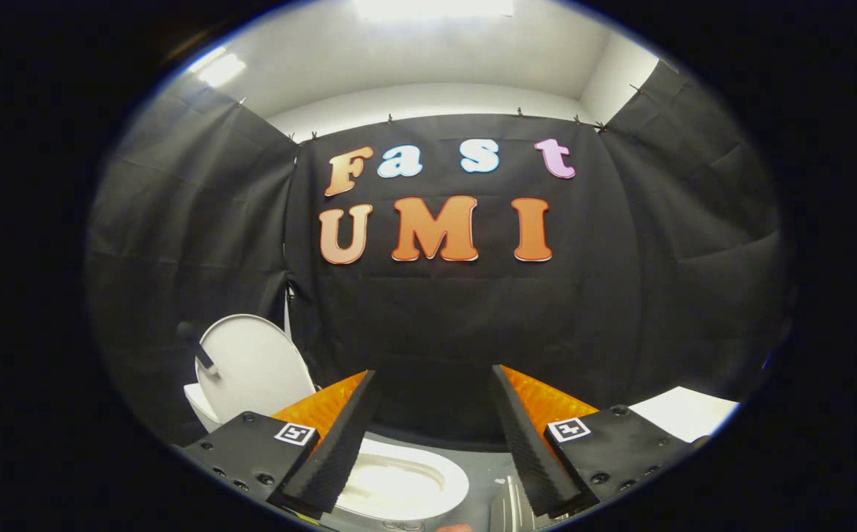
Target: Open the toilet lid.
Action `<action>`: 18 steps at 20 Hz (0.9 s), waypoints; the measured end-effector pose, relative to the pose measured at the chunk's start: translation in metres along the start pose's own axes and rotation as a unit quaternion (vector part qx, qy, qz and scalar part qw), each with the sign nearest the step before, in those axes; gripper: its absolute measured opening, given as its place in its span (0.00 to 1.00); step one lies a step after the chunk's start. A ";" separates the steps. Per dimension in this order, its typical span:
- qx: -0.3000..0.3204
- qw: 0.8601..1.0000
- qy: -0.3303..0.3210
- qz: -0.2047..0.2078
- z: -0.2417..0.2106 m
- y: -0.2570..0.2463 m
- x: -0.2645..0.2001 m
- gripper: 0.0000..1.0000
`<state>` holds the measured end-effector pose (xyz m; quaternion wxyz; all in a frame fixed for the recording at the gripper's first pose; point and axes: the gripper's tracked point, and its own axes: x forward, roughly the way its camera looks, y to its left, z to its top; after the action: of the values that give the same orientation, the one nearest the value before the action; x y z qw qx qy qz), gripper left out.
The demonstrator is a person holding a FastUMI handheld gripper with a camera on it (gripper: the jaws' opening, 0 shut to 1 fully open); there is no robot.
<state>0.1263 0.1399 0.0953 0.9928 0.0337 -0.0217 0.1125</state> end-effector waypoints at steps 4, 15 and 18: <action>-0.004 1.000 0.005 -0.028 -0.023 -0.038 -0.019 0.98; -0.013 0.999 0.022 -0.047 -0.073 -0.064 -0.044 0.98; -0.019 0.997 0.011 -0.067 -0.082 -0.076 -0.061 0.99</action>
<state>0.0868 0.0588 0.0062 0.9988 0.0150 -0.0107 0.0454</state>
